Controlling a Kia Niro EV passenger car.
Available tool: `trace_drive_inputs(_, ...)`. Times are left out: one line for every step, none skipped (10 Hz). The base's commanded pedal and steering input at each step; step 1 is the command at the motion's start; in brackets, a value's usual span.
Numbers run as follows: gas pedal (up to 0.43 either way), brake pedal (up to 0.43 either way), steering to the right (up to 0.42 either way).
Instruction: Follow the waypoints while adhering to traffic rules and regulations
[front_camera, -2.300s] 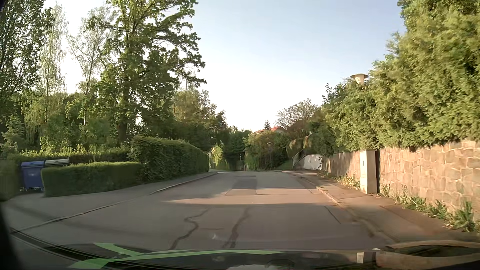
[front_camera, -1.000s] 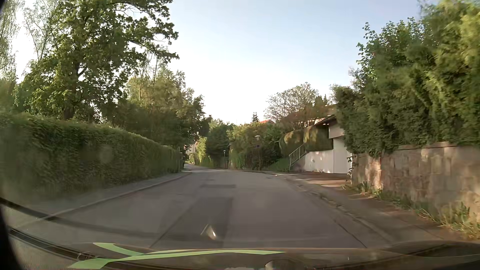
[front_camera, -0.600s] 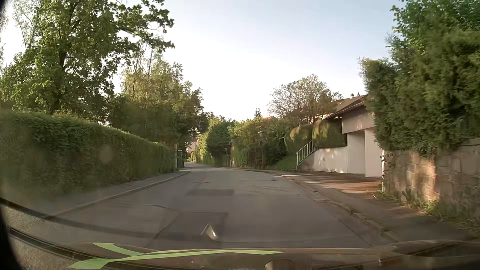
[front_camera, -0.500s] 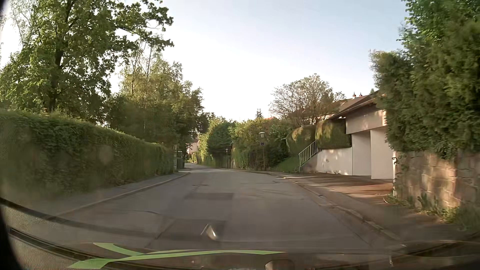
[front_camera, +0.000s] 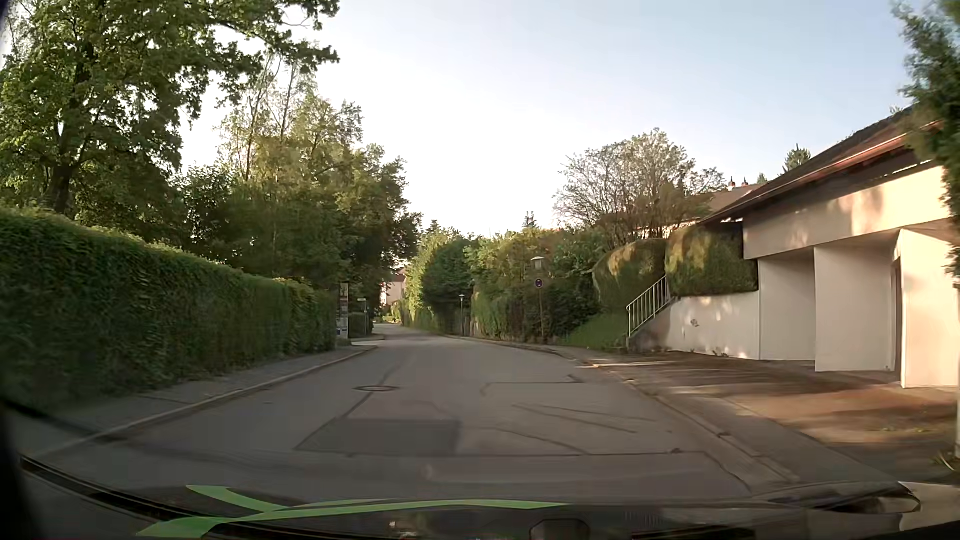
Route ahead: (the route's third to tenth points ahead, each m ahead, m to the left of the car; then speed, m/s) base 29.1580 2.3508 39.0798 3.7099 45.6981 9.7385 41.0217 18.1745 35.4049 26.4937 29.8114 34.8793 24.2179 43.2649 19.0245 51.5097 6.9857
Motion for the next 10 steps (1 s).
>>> trace_drive_inputs(0.0,0.0,-0.012)
trace_drive_inputs(0.0,0.0,-0.012)
trace_drive_inputs(0.0,0.0,-0.012)
trace_drive_inputs(0.0,0.0,-0.013)
trace_drive_inputs(0.0,0.0,-0.014)
trace_drive_inputs(0.0,0.0,-0.015)
trace_drive_inputs(0.0,0.024,-0.016)
trace_drive_inputs(0.0,0.055,-0.018)
trace_drive_inputs(0.0,0.061,-0.018)
trace_drive_inputs(0.0,0.067,-0.02)
